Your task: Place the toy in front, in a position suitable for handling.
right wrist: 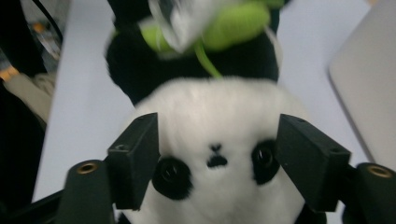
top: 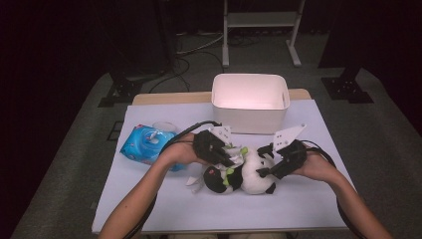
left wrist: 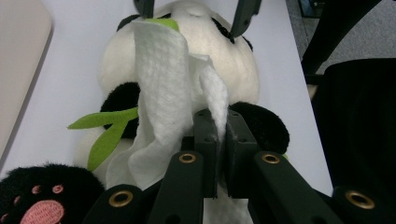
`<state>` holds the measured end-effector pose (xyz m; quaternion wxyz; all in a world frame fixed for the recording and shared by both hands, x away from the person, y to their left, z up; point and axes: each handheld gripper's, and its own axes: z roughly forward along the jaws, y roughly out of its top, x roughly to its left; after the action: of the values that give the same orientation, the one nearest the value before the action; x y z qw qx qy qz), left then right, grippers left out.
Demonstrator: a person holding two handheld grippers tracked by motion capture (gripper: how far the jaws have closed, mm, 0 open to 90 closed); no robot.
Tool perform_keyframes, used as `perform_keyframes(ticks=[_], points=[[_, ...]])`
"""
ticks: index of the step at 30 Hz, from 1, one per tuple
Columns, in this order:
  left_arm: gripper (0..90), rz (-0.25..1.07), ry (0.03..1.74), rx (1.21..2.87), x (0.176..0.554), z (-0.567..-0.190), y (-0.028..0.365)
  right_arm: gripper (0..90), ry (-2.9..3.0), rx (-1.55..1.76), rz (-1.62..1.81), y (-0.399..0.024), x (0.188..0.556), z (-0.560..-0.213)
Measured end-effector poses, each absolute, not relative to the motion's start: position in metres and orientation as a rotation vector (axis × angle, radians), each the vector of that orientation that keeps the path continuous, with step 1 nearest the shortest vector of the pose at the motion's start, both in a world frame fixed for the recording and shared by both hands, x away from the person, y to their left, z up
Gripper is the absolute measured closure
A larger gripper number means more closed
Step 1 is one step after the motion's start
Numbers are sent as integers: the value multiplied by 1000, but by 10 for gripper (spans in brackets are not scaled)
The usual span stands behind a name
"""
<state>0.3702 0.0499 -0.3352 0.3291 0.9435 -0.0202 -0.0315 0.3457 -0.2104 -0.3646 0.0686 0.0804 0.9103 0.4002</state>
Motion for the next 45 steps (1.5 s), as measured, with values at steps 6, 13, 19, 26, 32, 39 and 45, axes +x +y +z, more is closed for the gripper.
perform_keyframes(ticks=[6,13,19,26,32,39,45], points=[[858,-79,-50,2469,368,-337,49,413,2720,153,1270,-200,343,-349],[858,-90,-61,2471,365,-337,48,472,2695,54,1228,-181,343,-338],[859,-96,-60,2475,362,-336,45,479,2684,-2,1234,-174,343,-333],[859,-129,-125,2444,353,-328,34,463,2698,13,1236,-185,341,-331],[859,-136,-150,2467,352,-328,19,450,2721,15,1231,-196,339,-331],[857,-156,-154,2494,357,-335,5,514,2733,-1,1242,-207,335,-338],[740,-156,-116,2515,359,-335,5,868,2786,-20,1163,-201,338,-348]])
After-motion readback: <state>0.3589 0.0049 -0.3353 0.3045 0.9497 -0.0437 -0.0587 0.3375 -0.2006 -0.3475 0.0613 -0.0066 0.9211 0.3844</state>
